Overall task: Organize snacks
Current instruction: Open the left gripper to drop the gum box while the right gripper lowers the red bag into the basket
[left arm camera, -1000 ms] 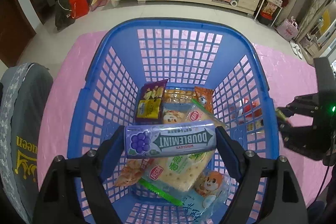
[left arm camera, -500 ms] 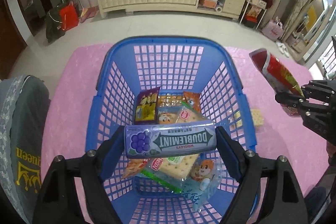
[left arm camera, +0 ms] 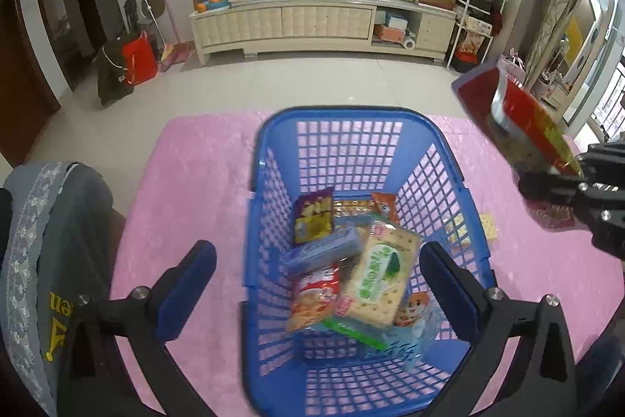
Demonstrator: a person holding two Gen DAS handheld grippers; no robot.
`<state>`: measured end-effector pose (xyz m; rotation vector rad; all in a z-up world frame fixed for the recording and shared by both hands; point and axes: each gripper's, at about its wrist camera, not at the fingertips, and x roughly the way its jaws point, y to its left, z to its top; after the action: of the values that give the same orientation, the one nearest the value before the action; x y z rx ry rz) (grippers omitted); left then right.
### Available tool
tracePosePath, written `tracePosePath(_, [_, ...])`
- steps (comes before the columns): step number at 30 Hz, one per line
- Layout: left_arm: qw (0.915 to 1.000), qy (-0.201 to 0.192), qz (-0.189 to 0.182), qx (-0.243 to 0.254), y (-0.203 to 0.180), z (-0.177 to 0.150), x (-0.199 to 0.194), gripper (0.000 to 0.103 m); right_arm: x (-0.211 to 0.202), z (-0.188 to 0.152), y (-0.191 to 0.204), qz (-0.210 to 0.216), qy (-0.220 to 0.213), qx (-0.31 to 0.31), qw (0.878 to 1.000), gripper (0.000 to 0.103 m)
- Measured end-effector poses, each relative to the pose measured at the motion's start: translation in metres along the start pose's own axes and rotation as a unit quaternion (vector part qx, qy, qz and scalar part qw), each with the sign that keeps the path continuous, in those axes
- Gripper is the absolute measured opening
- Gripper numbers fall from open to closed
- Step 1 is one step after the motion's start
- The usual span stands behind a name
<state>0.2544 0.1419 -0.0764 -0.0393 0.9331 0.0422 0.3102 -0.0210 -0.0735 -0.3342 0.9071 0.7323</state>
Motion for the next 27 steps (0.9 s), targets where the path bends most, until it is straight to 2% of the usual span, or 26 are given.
tracePosePath(6, [0.9997,-0.016,0.012,-0.014,0.028,-0.006,-0.015,0.103,0.003,0.009,0.028,0.005,0.003,-0.013,1.000,0.016])
tracePosePath(13, [0.9990,-0.016,0.011,-0.040,0.058,-0.022,-0.022,0.103,0.018,0.018,0.055,-0.019,-0.003,-0.045,0.999,0.016])
tracePosePath(20, [0.9992,-0.008,0.006,-0.038,0.070,-0.029,-0.019,0.103,0.054,0.020,0.067,-0.039,0.042,-0.061,0.996,0.016])
tracePosePath(25, [0.9989,0.002,-0.005,-0.046,0.071,-0.030,-0.011,0.103,0.074,0.019,0.065,-0.047,0.060,-0.069,0.995,0.016])
tracePosePath(27, [0.9988,0.004,0.003,-0.049,0.072,-0.030,-0.008,0.103,0.077,0.018,0.066,-0.055,0.059,-0.073,0.994,0.016])
